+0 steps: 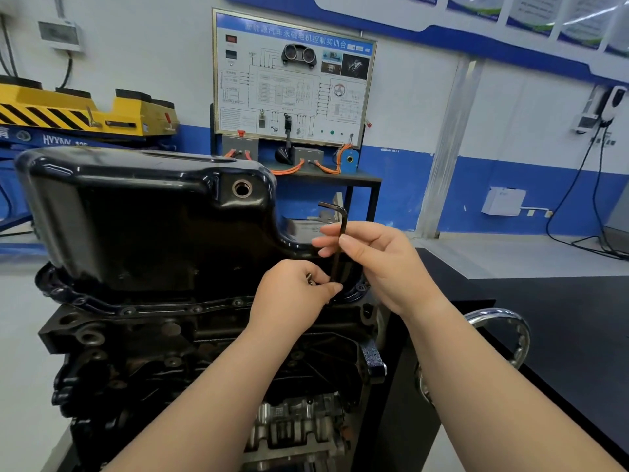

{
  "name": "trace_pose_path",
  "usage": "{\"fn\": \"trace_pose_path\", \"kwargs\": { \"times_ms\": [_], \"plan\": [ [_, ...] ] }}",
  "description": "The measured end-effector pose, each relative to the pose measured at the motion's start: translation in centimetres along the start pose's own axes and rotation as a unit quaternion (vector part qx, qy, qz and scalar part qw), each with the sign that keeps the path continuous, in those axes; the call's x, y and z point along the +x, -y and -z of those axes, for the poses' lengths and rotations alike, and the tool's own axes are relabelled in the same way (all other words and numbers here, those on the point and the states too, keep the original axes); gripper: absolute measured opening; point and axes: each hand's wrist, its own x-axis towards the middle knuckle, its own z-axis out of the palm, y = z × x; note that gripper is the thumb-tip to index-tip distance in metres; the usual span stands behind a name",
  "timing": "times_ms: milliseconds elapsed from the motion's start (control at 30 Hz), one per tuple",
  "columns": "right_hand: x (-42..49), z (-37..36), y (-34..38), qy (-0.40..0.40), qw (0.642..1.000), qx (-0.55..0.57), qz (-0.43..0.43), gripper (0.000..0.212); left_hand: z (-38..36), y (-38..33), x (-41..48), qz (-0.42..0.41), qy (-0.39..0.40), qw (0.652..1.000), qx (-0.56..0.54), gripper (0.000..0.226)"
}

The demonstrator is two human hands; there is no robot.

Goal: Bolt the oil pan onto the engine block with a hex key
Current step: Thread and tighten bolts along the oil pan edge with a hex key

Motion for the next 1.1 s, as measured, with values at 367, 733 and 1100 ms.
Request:
{"fn": "trace_pose_path", "kwargs": {
  "times_ms": [367,733,1100],
  "plan": [
    [0.1,0.0,-0.1,-0.026,1.000,0.011,-0.002,0.024,0.4,0.2,-0.1,-0.005,0.017,0.999,-0.040,0.006],
    [0.3,-0.4,-0.6,-0.052,0.999,-0.003,0.017,0.027,0.9,-0.4,0.1,-0.066,-0.021,0.997,-0.043,0.020],
    [0.1,-1.1,-0.6,-0.036,0.998,-0.050,0.016,0.014,0.6,0.8,0.1,-0.173,-0.050,0.980,-0.080,0.013]
  ]
}}
